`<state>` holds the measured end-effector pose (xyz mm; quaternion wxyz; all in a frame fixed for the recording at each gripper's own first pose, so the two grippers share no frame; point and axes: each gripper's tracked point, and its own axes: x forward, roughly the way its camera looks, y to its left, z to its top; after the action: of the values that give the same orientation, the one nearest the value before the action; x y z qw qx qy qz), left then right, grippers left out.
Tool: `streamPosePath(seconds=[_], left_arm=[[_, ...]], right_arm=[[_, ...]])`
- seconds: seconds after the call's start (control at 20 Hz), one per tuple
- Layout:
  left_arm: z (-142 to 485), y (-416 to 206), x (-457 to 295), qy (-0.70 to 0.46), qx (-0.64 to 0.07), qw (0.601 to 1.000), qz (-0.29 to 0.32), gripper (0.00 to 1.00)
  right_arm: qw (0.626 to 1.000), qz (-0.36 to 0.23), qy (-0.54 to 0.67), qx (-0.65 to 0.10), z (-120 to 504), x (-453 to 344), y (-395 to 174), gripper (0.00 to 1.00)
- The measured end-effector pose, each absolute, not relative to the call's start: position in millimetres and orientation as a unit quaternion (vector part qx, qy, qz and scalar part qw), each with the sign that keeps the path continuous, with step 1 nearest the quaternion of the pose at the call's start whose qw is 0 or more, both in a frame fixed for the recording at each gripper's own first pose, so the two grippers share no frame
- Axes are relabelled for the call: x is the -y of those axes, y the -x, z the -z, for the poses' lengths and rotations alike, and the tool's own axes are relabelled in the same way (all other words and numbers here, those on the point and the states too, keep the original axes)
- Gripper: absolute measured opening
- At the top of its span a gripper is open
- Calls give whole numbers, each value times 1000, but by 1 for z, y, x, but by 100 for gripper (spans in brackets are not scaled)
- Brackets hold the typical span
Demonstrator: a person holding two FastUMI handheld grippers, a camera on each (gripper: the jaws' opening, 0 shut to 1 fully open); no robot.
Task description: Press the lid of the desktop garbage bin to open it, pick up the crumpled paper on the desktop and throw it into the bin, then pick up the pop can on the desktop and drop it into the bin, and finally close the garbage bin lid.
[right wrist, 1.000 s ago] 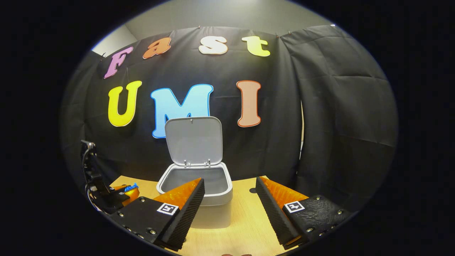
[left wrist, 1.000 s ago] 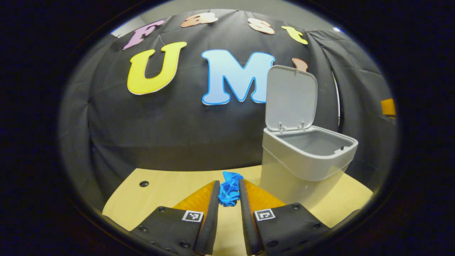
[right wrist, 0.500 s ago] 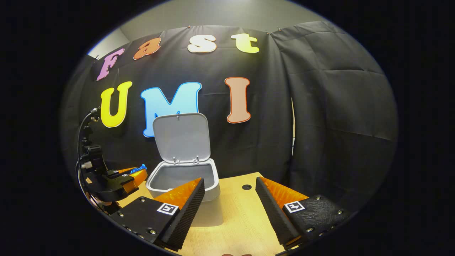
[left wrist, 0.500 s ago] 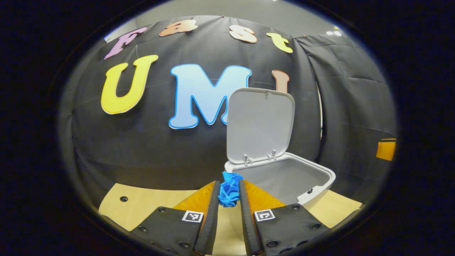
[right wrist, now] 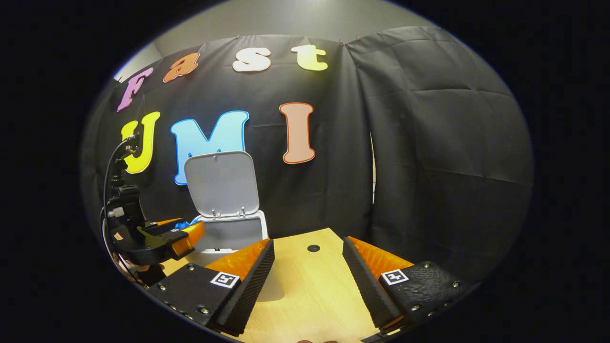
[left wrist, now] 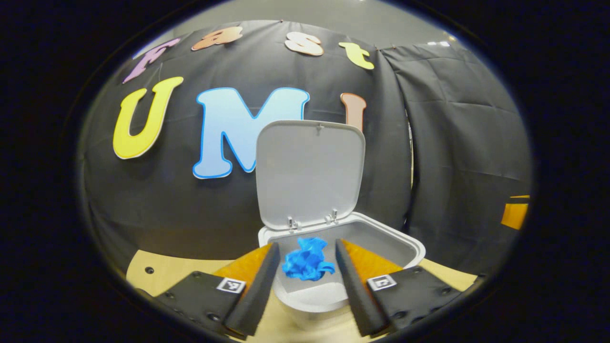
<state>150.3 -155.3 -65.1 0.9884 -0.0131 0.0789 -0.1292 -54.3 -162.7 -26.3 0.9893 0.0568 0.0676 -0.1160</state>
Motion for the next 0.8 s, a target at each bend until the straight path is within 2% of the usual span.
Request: streamPosePath(seconds=[0.05,0.1,0.3,0.55,0.8], left_arm=[[65,-151,154,11,-79,989,128,87],[64,-151,153,11,-78,989,127,89],[61,-144,127,10,-76,991,109,93],[56,-130,70,2,-75,995,64,93],[59,-107,5,-1,-80,997,10,93]], right_arm=[[989,117,-57,-68,28,163,55,93],[989,117,-58,-68,28,162,55,93],[990,100,-60,-73,34,145,53,93],[993,49,-64,-88,49,99,43,93],[990,-34,-58,-123,82,23,36,93]])
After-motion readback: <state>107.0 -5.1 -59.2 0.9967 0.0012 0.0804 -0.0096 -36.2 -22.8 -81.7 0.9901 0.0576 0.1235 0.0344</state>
